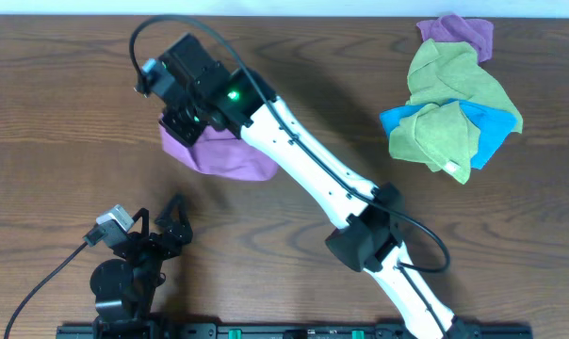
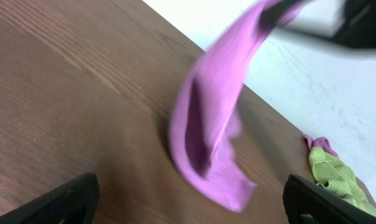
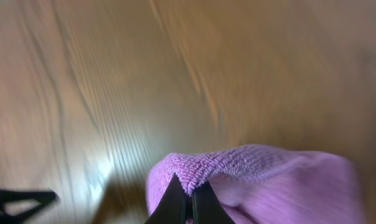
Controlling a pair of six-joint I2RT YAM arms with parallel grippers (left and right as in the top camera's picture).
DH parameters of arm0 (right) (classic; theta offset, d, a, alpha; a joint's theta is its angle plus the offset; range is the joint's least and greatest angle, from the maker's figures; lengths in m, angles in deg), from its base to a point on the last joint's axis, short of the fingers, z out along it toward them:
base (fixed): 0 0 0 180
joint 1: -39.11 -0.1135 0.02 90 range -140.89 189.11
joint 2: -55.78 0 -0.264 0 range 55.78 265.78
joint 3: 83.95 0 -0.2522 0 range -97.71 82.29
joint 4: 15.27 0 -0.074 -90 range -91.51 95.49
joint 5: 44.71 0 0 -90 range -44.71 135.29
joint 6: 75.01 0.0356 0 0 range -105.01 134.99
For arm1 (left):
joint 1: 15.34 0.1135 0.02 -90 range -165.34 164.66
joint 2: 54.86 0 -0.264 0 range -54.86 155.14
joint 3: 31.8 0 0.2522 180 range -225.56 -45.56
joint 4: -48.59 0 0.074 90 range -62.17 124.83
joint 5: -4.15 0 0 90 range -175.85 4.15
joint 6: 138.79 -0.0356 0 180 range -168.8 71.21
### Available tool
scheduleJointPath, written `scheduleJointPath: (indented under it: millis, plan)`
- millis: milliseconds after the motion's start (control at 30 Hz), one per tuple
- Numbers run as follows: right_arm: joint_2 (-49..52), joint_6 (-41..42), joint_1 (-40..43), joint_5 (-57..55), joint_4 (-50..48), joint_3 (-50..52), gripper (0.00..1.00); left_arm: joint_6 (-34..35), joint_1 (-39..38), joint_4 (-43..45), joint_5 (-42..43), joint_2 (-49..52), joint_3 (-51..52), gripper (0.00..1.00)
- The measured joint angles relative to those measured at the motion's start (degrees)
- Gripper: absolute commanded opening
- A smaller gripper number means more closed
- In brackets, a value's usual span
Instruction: Fold the cloth
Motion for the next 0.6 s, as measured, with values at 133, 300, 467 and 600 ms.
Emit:
scheduleJointPath:
  millis: [133,300,467,600]
  plan:
    - [-0.1,0.0,0.5,0.3,1.8,-7.4,0.01,0.0,0.0,0.0,0.0,0.0,0.0,0.95]
    - [-0.5,0.0,4.0,-8.9,12.1,-9.0,0.01,0.0,0.0,0.0,0.0,0.0,0.0,0.95]
    - [-0.5,2.2,13.0,-19.8,19.3,-3.0,0.38,0.0,0.0,0.0,0.0,0.0,0.0,0.95]
    - [0.0,7.3,21.0,-23.9,21.1,1.6,0.84,0.0,0.0,0.0,0.0,0.0,0.0,0.95]
